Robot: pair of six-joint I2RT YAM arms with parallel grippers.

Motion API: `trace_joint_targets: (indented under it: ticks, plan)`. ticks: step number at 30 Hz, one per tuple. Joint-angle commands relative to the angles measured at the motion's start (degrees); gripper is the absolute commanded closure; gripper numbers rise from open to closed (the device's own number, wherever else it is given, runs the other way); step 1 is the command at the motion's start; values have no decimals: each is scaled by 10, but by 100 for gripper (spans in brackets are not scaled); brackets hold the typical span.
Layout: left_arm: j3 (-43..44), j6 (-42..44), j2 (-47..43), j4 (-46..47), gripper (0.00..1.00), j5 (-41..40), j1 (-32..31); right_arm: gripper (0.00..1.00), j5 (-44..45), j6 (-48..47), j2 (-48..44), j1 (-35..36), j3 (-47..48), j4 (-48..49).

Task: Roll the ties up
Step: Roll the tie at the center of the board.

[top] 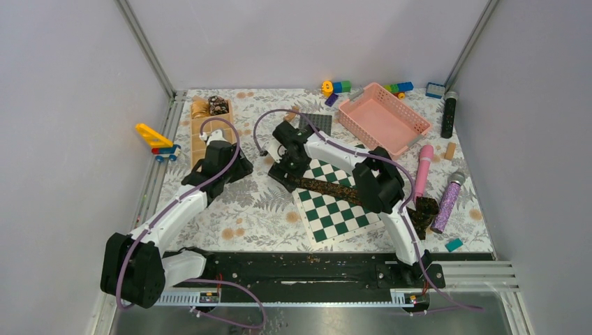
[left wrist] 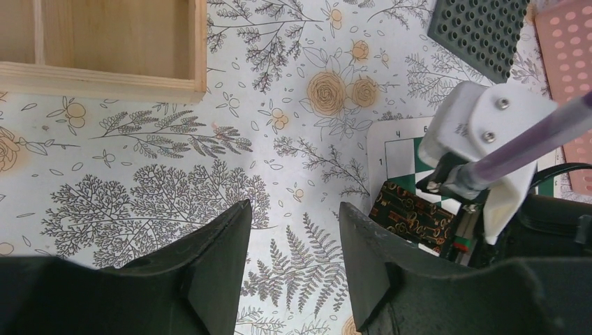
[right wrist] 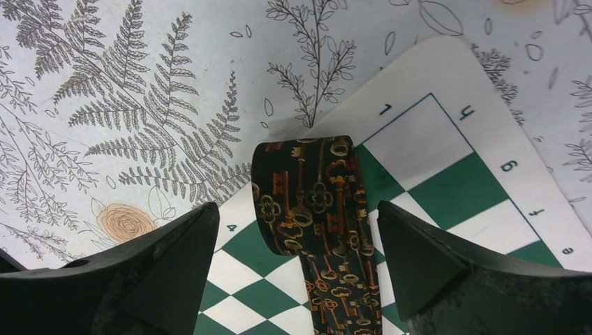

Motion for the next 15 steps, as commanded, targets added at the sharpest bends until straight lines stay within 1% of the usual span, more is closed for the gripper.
trace_joint_targets:
  ticks: [1, 11, 15]
  plan:
    - [-5, 6, -12, 21, 49, 10, 6, 11, -7, -9, 7, 8, 22, -12]
    - [-7, 6, -10, 25, 49, 13, 9, 18, 4, -10, 20, 8, 31, -11]
    - [-8, 6, -7, 28, 49, 18, 10, 23, 8, -9, 25, 8, 36, -11]
